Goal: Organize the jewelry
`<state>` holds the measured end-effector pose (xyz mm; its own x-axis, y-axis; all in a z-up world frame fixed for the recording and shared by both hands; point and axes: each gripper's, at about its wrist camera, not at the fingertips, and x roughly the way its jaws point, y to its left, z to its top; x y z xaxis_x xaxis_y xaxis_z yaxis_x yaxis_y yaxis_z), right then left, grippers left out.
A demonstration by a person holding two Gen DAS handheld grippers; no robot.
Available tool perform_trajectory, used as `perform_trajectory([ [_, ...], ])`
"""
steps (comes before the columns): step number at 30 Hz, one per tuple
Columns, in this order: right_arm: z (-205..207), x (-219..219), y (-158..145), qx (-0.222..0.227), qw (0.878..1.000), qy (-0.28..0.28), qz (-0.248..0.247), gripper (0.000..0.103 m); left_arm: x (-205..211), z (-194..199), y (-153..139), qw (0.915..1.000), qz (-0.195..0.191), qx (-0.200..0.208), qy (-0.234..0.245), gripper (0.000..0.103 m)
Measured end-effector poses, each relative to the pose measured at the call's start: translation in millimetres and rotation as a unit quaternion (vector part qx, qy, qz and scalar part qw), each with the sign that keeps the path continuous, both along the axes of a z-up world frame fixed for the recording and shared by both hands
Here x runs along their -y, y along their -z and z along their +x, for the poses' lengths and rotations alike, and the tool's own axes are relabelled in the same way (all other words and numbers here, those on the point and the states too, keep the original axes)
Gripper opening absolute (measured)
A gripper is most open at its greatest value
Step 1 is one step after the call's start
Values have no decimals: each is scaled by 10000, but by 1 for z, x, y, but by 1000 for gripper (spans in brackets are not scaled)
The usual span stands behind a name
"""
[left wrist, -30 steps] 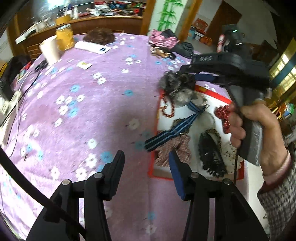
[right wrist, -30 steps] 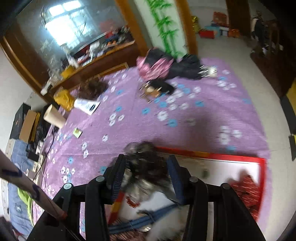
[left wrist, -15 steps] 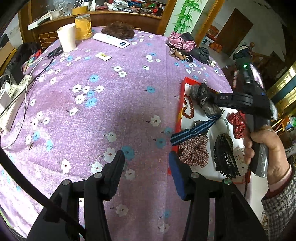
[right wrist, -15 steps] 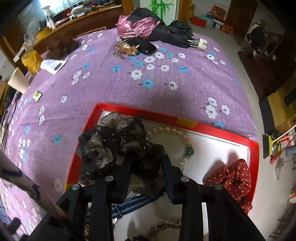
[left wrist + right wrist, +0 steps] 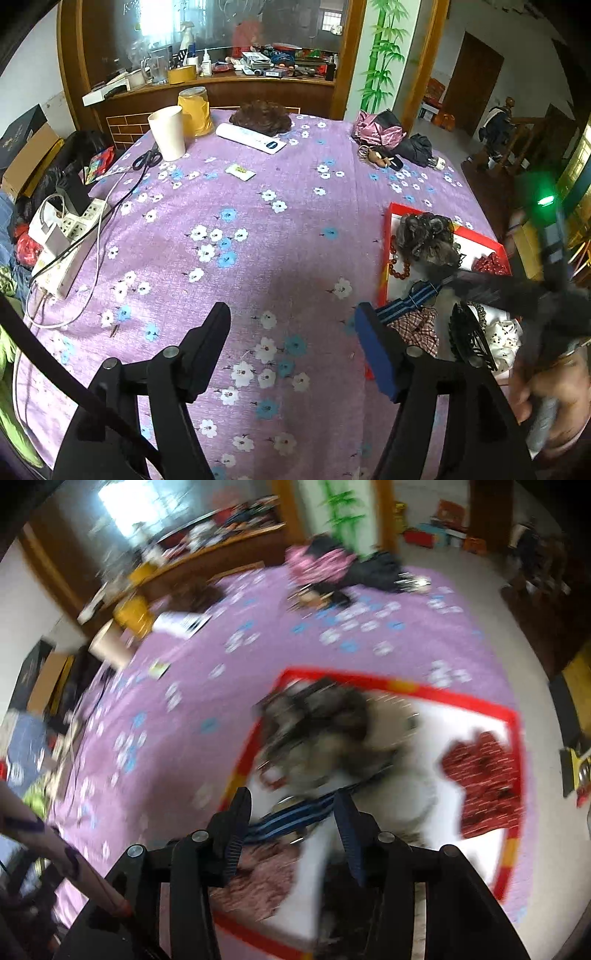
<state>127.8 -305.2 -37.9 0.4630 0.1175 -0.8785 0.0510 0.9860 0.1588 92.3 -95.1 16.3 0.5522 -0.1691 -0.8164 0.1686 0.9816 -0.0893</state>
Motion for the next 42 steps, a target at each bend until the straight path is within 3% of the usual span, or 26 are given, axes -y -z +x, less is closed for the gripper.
perform_trajectory([
  [5, 8, -31, 32, -430, 9975, -96, -558, 50, -10, -5, -6, 9998, 121, 95, 96, 71],
  [10, -1, -29, 44, -664, 9907, 40, -1187, 50, -23, -4, -11, 9994, 214, 244, 91, 75],
  [13, -9, -18, 31, -514, 9941, 255, -924, 50, -31, -2, -17, 9993, 73, 368, 81, 75],
  [16, -33, -5, -4, 60, 9958, 610, -675, 50, -37, -5, -25, 9977, 64, 678, 18, 81],
  [21, -99, 25, -34, 598, 9860, 1429, -619, 59, -42, -9, -39, 9929, 58, 1189, 35, 88],
  [25, -140, 53, -23, 368, 9755, 2052, -695, 59, -39, -6, -37, 9940, -442, 963, 258, 90],
  [30, -168, 86, -4, -7, 9590, 2673, -944, 59, -18, -13, -32, 9964, -207, 703, 435, 90],
  [36, -169, 108, 26, -412, 9610, 2554, -978, 59, -9, -42, -40, 9966, 56, 819, 80, 90],
  [42, -184, 127, 26, -236, 9663, 2406, -886, 60, 6, -76, -55, 9954, 108, 940, -156, 90],
])
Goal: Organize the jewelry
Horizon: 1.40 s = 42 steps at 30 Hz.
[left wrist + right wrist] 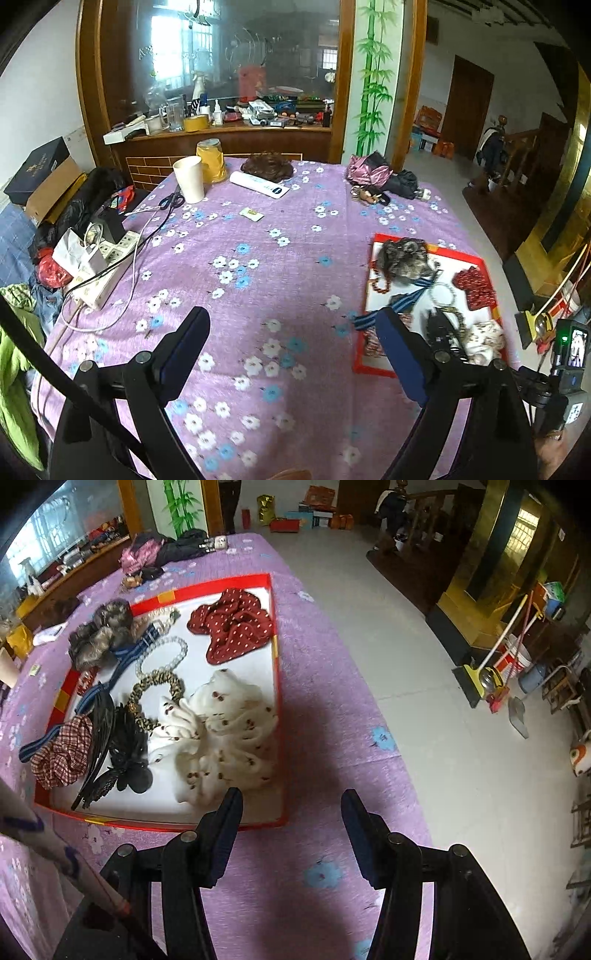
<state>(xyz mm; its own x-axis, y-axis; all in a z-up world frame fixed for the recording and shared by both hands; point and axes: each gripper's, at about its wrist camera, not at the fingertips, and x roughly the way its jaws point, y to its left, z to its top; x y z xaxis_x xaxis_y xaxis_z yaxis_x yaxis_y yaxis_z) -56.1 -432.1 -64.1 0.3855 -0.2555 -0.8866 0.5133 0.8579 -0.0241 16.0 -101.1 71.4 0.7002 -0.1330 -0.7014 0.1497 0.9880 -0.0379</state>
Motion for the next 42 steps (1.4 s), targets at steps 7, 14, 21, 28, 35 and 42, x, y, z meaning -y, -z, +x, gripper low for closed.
perform_trajectory([
  [7, -31, 5, -16, 488, 9979, -213, 359, 60, 22, -17, 2, 9986, -392, -362, 45, 90],
  [14, -70, 2, -25, 626, 9956, -363, 595, 65, 76, -53, 6, 9977, 603, -86, 299, 90],
  [21, -81, -12, -24, 583, 9931, -602, 820, 66, 82, -74, 12, 9958, 819, -204, 356, 90],
  [28, -71, -43, -25, 492, 9920, -941, 687, 69, 64, -85, 20, 9942, 1013, -327, 151, 90],
  [35, -60, -70, -30, 476, 9901, -1190, 568, 71, 48, -88, 22, 9932, 1110, -356, 10, 90],
  [42, -51, -87, -35, 500, 9891, -1337, 366, 73, 40, -84, 26, 9935, 1040, -460, 49, 90],
])
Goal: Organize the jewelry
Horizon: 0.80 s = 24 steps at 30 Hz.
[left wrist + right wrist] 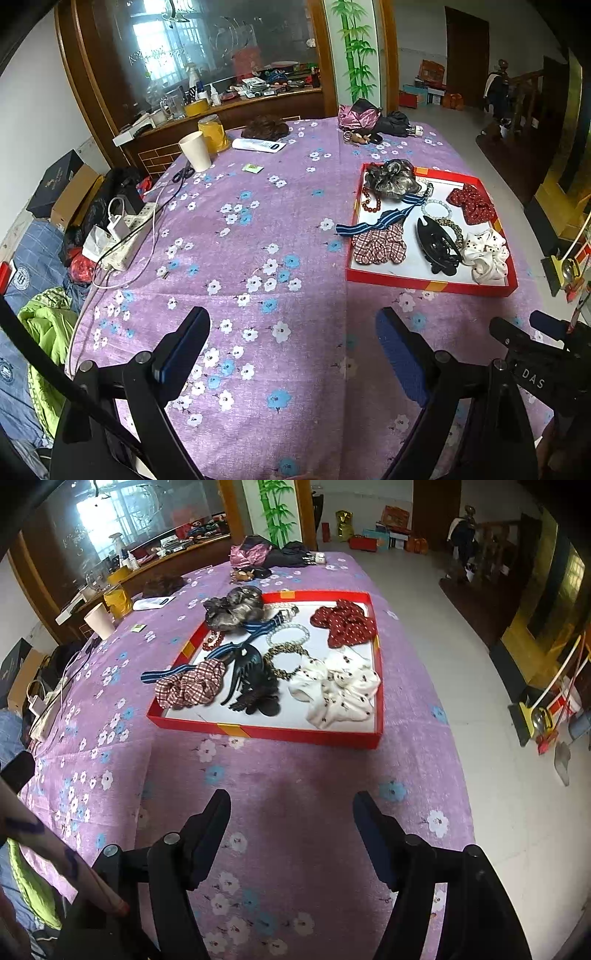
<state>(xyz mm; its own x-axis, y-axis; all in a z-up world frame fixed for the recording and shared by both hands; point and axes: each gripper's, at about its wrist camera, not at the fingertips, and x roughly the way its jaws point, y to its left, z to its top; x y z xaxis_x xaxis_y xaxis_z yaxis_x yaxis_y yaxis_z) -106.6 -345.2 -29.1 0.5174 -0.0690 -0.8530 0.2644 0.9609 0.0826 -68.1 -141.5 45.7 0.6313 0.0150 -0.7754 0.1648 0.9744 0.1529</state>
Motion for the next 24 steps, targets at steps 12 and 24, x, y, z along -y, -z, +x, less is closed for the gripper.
perform_trajectory([
  [12, 6, -1, 0, -47, 9998, 134, -104, 75, 3, 11, 5, 9997, -103, -163, 128, 90],
  [24, 12, 6, 9, -193, 9995, 222, -121, 75, 14, 22, 19, 9990, -76, -407, 191, 90],
])
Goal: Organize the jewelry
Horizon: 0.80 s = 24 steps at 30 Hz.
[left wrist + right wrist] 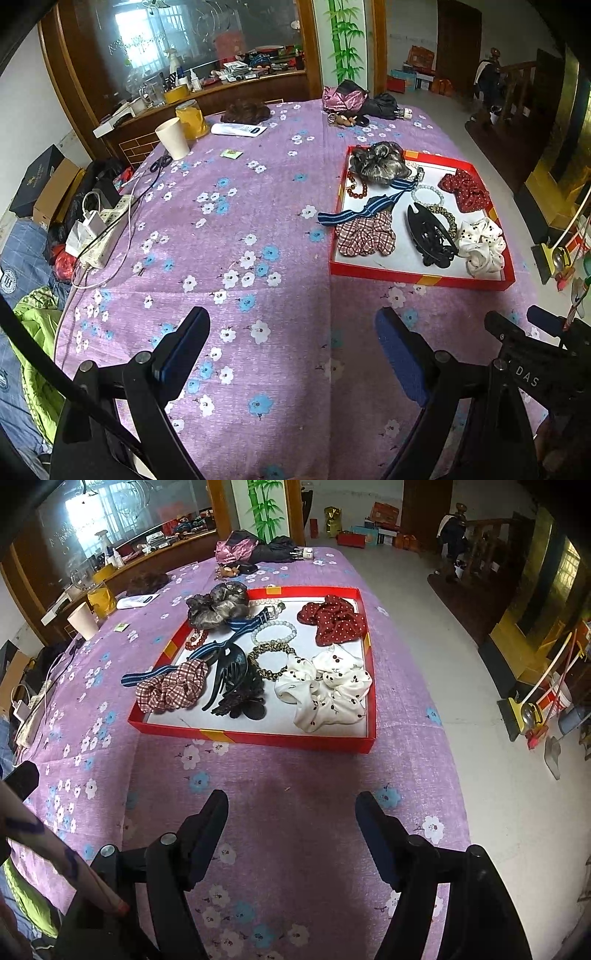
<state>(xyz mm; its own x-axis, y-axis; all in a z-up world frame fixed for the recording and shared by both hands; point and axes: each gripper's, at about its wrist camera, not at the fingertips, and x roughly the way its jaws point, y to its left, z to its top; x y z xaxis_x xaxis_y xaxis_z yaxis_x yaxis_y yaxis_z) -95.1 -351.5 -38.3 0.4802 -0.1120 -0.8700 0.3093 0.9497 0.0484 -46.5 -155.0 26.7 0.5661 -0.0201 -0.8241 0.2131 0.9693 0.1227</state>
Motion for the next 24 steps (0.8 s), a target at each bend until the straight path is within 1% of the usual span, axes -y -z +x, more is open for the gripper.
perform_trajectory([
  [8, 3, 5, 8, -119, 9999, 26, -13, 76, 6, 6, 11, 9998, -20, -209, 26, 90],
  [24, 6, 5, 14, -218, 9998, -4, -38, 77, 8, 9, 19, 9995, 18, -316, 3, 90],
])
